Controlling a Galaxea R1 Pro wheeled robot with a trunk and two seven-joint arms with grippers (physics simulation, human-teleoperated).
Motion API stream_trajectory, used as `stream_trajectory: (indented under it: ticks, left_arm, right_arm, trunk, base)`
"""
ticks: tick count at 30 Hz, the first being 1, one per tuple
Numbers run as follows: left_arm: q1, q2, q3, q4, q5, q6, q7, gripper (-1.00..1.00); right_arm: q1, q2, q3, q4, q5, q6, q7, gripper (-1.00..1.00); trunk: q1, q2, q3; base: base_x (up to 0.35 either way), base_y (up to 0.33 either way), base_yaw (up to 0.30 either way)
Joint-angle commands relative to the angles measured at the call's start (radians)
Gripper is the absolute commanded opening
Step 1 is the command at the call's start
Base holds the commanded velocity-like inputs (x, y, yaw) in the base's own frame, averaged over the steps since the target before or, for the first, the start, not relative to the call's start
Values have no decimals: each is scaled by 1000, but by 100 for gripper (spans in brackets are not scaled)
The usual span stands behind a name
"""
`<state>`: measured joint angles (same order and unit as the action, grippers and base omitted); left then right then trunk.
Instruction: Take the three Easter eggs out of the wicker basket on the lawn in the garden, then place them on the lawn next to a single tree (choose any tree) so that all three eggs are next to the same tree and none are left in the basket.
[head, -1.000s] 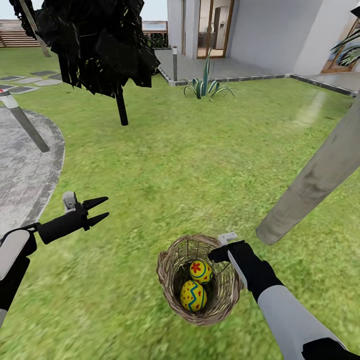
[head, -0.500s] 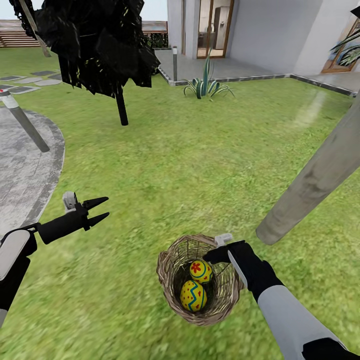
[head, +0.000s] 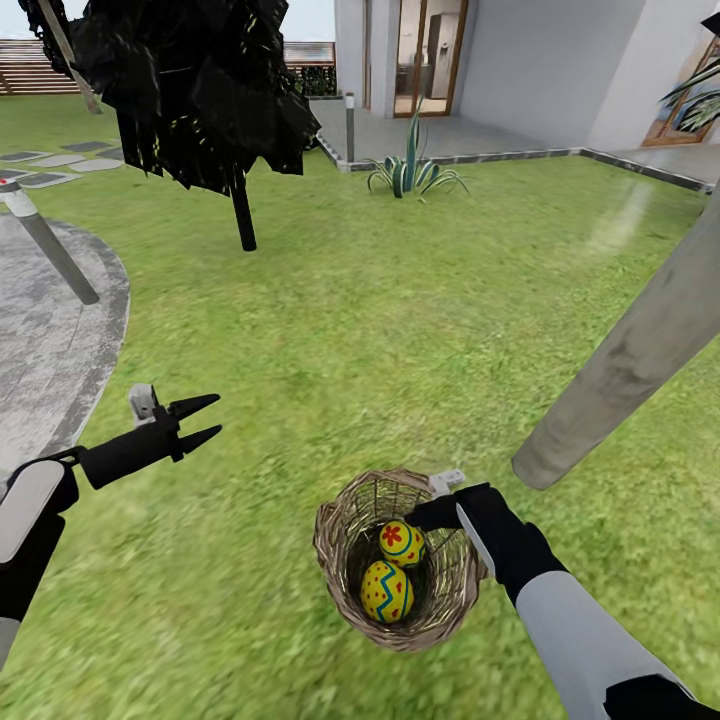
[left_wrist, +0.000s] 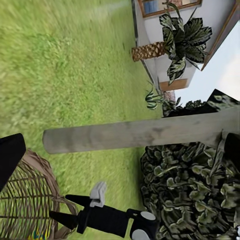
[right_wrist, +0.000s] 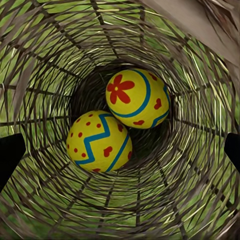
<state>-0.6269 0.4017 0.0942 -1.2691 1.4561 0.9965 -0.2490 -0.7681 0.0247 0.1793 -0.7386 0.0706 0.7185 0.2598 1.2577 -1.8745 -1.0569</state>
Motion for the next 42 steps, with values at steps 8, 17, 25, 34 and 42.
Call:
stream_trajectory:
  ticks: [8, 17, 25, 34, 42]
  left_arm:
    - [2, -45, 1, 2, -12, -7, -9, 100]
    - [3, -90, -52, 47, -98, -33, -9, 100]
    - [-5, -159, -50, 102, -101, -62, -7, 100]
    - [-11, -156, -48, 116, -107, -67, -3, 100]
    - [-11, -158, -48, 116, -109, -67, -3, 100]
  right_arm:
    - [0, 0, 0, 6, 8, 3, 5, 100]
    - [0, 1, 0, 7, 5, 2, 6, 100]
    - [0, 1, -1, 17, 2, -2, 6, 100]
    - [0, 2, 0, 60, 4, -6, 6, 100]
    - [0, 3, 1, 60, 7, -7, 7, 100]
  trunk:
    - [0, 0, -1]
    - [0, 0, -1]
    - [27, -49, -23]
    - [61, -112, -51]
    - [92, -168, -76]
  base:
    - [0, 0, 0]
    - [0, 0, 0]
    - [0, 0, 0]
    - [0, 0, 0]
    - [0, 0, 0]
